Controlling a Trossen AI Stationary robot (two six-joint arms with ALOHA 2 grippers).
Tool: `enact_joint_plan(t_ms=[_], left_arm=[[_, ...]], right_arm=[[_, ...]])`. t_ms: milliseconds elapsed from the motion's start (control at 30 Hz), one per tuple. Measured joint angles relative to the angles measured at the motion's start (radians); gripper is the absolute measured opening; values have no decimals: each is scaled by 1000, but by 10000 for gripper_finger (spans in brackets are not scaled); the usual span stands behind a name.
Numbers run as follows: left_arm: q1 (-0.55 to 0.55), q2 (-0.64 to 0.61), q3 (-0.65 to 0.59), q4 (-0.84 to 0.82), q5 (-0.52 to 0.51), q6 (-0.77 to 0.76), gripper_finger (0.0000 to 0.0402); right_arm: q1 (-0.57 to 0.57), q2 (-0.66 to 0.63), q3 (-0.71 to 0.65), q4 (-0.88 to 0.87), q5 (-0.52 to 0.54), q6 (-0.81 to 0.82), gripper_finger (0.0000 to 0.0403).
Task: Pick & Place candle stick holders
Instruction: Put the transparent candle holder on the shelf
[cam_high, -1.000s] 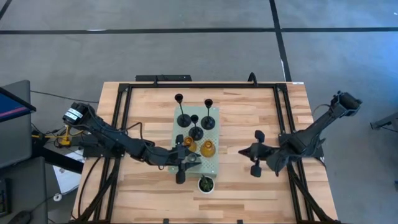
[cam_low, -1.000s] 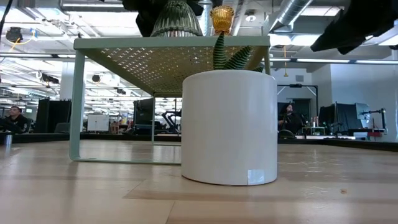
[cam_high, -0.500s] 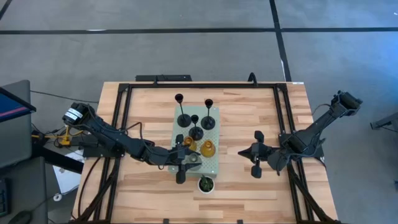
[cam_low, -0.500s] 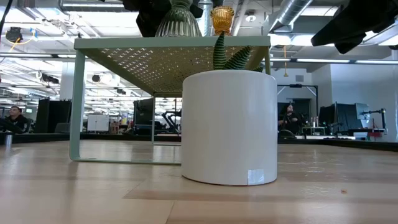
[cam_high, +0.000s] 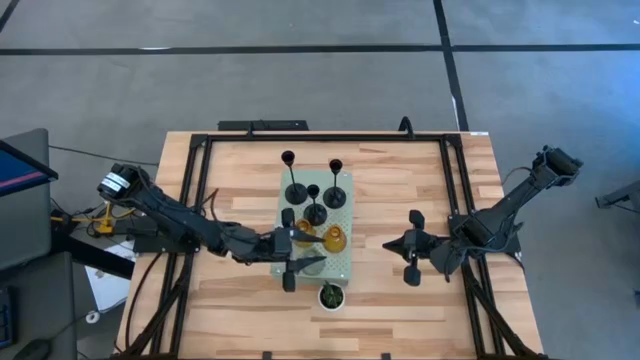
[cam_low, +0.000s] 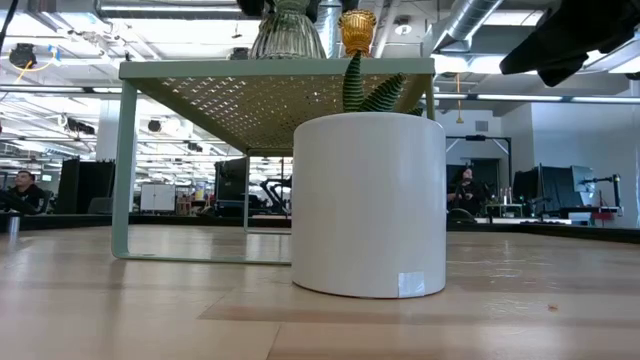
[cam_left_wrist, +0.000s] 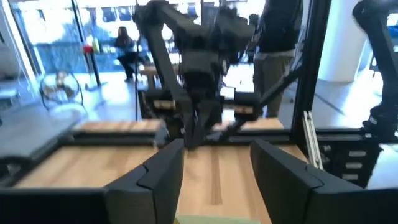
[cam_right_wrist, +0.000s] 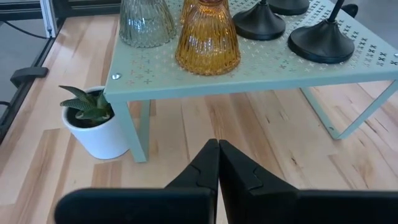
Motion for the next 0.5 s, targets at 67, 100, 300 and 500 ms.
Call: enact_joint_plan(t_ms=[67,100,300,500], left_arm=[[-1,-22,0,3,0,32,183],[-4,-35,0,-1,0,48,180],[-53,-171,0,-126,-18,109,136],[-89,-291,0,-364,-101,105,46]], right_arm=[[0,0,0,2,0,0,0],[0,0,0,7,0,0,0],[0,0,0,73,0,-30,0],[1,0,0,144,0,-101,0]])
